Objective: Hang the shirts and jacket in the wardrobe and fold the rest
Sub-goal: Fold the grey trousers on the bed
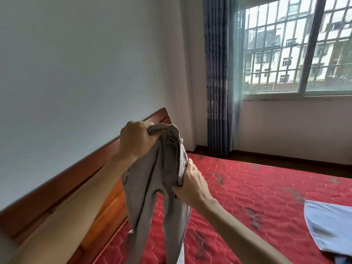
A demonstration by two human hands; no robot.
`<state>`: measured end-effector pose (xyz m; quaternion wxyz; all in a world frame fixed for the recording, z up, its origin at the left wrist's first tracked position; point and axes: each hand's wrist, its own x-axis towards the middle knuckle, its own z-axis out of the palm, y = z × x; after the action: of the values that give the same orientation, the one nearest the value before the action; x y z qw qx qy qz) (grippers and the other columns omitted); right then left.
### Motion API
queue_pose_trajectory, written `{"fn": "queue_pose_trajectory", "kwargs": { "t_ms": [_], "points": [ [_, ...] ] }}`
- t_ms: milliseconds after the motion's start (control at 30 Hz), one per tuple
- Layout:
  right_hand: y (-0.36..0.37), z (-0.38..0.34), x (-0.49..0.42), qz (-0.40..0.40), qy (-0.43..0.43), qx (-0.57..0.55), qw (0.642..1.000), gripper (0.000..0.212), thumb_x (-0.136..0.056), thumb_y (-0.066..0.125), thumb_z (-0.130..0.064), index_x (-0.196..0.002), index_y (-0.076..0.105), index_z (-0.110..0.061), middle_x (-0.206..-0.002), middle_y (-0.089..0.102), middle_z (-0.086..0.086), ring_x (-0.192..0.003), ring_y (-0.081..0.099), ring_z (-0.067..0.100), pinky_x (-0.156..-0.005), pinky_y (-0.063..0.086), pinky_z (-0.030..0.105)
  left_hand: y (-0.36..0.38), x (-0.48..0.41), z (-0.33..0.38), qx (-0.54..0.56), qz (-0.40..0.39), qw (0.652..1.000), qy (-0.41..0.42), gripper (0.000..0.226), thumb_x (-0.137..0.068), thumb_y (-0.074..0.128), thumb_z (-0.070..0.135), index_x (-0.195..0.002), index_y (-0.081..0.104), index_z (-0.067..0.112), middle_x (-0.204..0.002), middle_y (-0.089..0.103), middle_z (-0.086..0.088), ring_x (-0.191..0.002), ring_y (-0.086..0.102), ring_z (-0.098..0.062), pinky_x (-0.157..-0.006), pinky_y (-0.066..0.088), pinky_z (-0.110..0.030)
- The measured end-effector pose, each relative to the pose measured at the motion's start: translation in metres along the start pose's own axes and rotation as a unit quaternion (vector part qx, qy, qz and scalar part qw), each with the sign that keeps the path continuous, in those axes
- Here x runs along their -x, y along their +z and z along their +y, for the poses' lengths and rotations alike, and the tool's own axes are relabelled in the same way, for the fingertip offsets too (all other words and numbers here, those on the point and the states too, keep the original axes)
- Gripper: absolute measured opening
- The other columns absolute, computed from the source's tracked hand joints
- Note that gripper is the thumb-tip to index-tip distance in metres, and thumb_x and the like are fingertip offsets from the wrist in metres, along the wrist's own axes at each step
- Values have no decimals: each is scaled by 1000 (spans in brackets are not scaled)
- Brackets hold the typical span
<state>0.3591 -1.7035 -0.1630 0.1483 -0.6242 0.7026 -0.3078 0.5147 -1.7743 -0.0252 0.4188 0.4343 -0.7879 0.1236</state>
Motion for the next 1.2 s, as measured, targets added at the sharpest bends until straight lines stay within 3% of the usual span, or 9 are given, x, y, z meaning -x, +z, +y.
{"fn": "queue_pose_trajectory", "kwargs": {
  "t_ms": [67,133,267,500,633,733,867,1067,1200],
  "points": [
    [-9,10,-1,65,-37,13,997,26,-79,59,-20,-101,49,-10,-101,66,12,-93,66,36,-64,42,35,-12,9,-11,1,-14,1000,19,35,-79,71,56,-71,73,22,-55,64,-2,-57,60,-29,-58,38,-29],
    [-27,28,-5,118,-52,20,991,8,-79,50,-23,-80,47,-15,-82,68,12,-78,65,39,-58,30,32,-27,18,-29,6,-68,996,50,37,-76,65,67,-69,71,31,-54,60,11,-54,57,-17,-57,38,-26],
    [-56,49,-15,170,-55,65,982,31,-67,44,-28,-84,65,-12,-77,69,11,-77,64,39,-59,33,33,-41,39,-56,-11,-217,969,118,35,-64,69,76,-64,46,50,-57,49,30,-56,49,10,-57,32,-11],
    [-82,53,-25,206,-75,65,974,16,-68,59,-19,-82,68,-18,-69,67,12,-72,61,43,-59,38,34,-16,40,-105,-98,-296,939,144,70,-51,52,94,-75,62,29,-74,49,16,-68,53,-8,-51,29,-20],
    [-95,86,-42,176,13,39,984,24,-72,56,-12,-88,71,-21,-81,70,11,-80,62,39,-64,43,34,8,28,-130,-135,-303,939,97,17,-80,67,45,-89,70,32,-86,61,13,-88,65,-19,-66,46,-30],
    [-97,111,-62,118,39,36,992,28,-70,54,-9,-87,72,-21,-82,72,8,-81,64,36,-70,53,38,45,16,-145,-42,-313,948,41,31,-76,46,43,-95,68,34,-92,71,12,-91,67,-20,-73,54,-38],
    [-100,127,-90,135,52,32,989,25,-72,56,1,-81,76,-13,-72,70,9,-73,63,31,-65,45,29,101,-11,-167,77,-321,944,2,26,-84,61,8,-94,70,30,-85,73,5,-88,70,-24,-73,54,-41],
    [-93,138,-120,185,49,40,981,33,-72,56,9,-86,77,-12,-72,70,4,-71,60,23,-62,38,26,151,-39,-174,250,-277,926,-53,39,-94,63,22,-99,65,61,-98,70,30,-99,65,-4,-86,51,-27],
    [-83,150,-114,225,29,63,972,42,-68,55,15,-93,76,-11,-79,73,3,-71,61,19,-62,38,15,175,-36,-172,294,-252,920,-53,25,-97,62,20,-105,66,43,-106,72,12,-106,65,-13,-90,51,-29]
  ]
}}
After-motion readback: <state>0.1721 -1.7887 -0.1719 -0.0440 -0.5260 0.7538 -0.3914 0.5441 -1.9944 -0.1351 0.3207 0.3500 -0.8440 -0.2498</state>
